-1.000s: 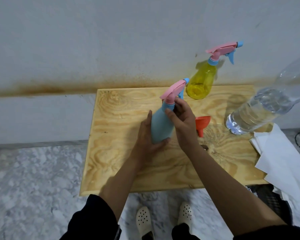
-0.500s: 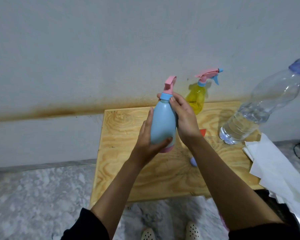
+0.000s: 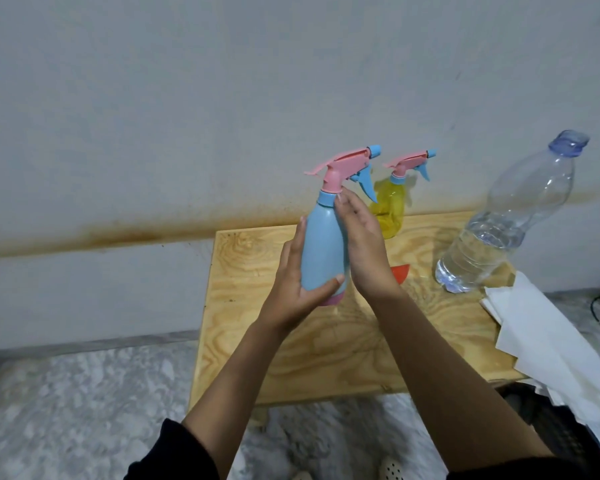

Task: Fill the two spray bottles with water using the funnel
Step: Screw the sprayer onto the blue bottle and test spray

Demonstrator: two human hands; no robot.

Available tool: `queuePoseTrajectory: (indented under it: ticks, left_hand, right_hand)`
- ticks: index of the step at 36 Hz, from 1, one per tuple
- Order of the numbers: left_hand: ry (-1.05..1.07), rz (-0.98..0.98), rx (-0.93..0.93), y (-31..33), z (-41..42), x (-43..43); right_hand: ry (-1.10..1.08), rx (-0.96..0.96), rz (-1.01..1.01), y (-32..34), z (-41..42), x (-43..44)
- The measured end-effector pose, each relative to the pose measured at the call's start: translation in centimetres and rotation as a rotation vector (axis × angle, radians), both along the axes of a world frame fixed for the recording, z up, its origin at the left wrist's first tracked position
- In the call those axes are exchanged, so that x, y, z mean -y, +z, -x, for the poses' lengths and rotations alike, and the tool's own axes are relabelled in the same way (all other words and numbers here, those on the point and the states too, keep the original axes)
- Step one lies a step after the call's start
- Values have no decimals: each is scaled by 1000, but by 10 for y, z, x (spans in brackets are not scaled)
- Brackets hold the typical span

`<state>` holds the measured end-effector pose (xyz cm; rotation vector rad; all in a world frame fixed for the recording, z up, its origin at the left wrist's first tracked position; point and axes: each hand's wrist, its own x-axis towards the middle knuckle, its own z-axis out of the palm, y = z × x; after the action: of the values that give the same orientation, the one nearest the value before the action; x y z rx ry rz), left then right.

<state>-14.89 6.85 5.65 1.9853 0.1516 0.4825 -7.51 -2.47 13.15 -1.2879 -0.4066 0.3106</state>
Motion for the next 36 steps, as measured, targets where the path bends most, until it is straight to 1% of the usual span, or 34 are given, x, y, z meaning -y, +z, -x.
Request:
queuePoseTrajectory:
  ticks: [5, 7, 9, 13, 18, 20, 23, 26, 31, 36]
  left_hand:
    - [-1, 12, 4, 1, 0, 2]
    - [-3, 15, 11, 3, 0, 3]
    - [4, 38, 11, 4, 0, 3]
    - [13, 39, 4, 4, 1, 1]
    - [11, 63, 14, 10, 3, 1]
    - [14, 68, 21, 12, 3, 0]
    - [23, 23, 32, 13, 3, -1]
    - [30, 19, 35, 14, 1, -2]
    - [26, -3, 47, 15, 2, -2]
    - [29, 7, 40, 17, 3, 1]
  right_hand:
    - [-35, -72, -47, -1, 0, 2]
    - [-52, -55, -27, -2, 3, 3]
    - [-27, -36, 9, -2, 6, 5]
    - [25, -73, 16, 0, 6, 4]
    - [6, -129, -79, 5, 8, 0]
    - [20, -110, -61, 8, 8, -1]
    - [9, -81, -21, 12, 7, -4]
    - [-36, -66, -39, 12, 7, -6]
    - [12, -90, -24, 18, 6, -4]
    - [-26, -92, -67, 16, 9, -3]
